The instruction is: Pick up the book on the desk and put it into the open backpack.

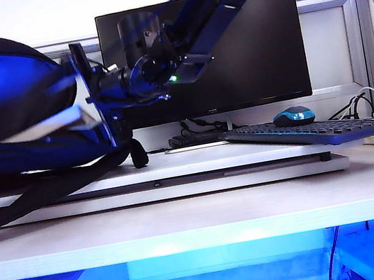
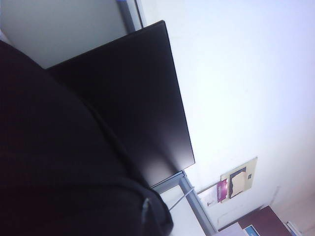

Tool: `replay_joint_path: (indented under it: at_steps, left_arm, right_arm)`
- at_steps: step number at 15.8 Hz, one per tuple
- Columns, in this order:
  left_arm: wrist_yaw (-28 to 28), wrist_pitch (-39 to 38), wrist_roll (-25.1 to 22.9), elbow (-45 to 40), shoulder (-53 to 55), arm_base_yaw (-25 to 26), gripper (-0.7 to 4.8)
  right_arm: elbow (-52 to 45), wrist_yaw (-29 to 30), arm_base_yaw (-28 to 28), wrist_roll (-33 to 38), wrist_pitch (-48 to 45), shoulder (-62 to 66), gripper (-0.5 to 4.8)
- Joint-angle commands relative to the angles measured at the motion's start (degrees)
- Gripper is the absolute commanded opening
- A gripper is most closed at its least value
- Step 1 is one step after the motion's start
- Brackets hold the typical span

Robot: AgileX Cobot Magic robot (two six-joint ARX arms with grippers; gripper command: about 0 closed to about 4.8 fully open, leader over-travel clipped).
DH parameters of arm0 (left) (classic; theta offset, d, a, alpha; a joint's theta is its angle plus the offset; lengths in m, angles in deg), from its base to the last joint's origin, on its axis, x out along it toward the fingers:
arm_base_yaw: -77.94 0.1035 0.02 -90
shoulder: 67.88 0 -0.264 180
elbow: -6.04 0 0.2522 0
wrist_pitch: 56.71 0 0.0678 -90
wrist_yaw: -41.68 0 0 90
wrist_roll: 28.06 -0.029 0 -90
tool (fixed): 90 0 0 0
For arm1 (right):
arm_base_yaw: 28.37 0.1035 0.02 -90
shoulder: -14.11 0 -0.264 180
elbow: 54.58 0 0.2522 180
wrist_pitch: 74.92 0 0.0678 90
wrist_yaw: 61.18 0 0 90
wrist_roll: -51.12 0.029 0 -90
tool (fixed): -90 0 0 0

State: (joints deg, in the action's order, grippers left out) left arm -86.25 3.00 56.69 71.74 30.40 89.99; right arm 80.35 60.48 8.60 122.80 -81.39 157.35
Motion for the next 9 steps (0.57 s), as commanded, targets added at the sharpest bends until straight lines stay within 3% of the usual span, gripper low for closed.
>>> replay_joint_path:
  at_steps: [1, 5, 9]
  left_arm:
    - [-2.2, 7.3, -0.2, 0.8, -1.1, -0.4, -0.05]
    - [-2.2, 7.3, -0.2, 0.8, -1.1, -0.4, -0.05]
    - [-2.2, 7.2, -0.2, 0.8, -1.1, -0.4, -0.05]
  right_arm:
    - [0.8, 2.8, 0.2, 0.1, -2.8, -0.5, 4.74]
    - [6.7, 4.7, -1.9, -1.7, 0.1, -0.9, 4.79]
    - [17.4, 4.8, -3.2, -12.5, 15.3, -0.9, 4.79]
